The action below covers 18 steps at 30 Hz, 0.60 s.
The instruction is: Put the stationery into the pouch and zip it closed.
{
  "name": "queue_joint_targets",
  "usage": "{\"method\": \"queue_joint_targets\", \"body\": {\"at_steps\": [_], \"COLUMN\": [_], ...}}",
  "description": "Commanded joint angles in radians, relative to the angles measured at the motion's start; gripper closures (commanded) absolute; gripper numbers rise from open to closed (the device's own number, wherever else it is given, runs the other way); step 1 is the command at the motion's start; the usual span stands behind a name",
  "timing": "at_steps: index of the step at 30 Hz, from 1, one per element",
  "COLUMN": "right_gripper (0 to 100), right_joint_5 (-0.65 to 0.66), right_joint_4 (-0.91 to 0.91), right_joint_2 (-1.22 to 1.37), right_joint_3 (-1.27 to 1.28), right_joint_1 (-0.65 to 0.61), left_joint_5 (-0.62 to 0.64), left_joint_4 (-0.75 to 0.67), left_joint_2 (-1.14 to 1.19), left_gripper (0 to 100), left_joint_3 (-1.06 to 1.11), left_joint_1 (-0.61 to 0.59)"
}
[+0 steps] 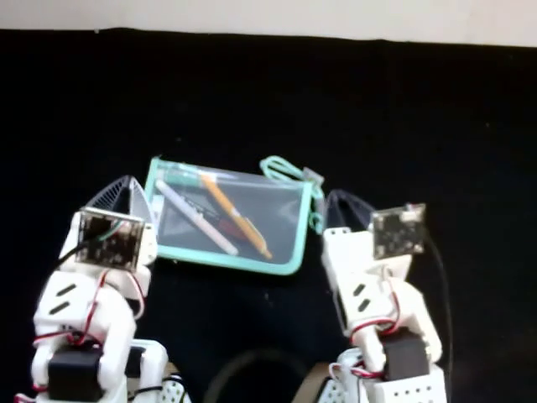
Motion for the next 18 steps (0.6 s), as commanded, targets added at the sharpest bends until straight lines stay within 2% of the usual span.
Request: {"method": "queue_joint_targets", "body": {"at_steps": [1, 18], "right_gripper": [99.1, 99.0], "right_joint_5": [0.009, 0.009], "right_joint_4": [-0.03, -0.036], "right_joint_2": [-0.008, -0.016], "right_joint_3": [0.071, 0.39], "right_joint_1": [-0.019, -0.019], "left_joint_5": [0.009, 0.011], "left_joint_4": [-0.026, -0.026], "left_joint_2": [-0.007, -0.008], "left_gripper": [99, 99], "left_joint_3": [0.082, 0.401], "left_joint_1": [-0.001, 0.002]}}
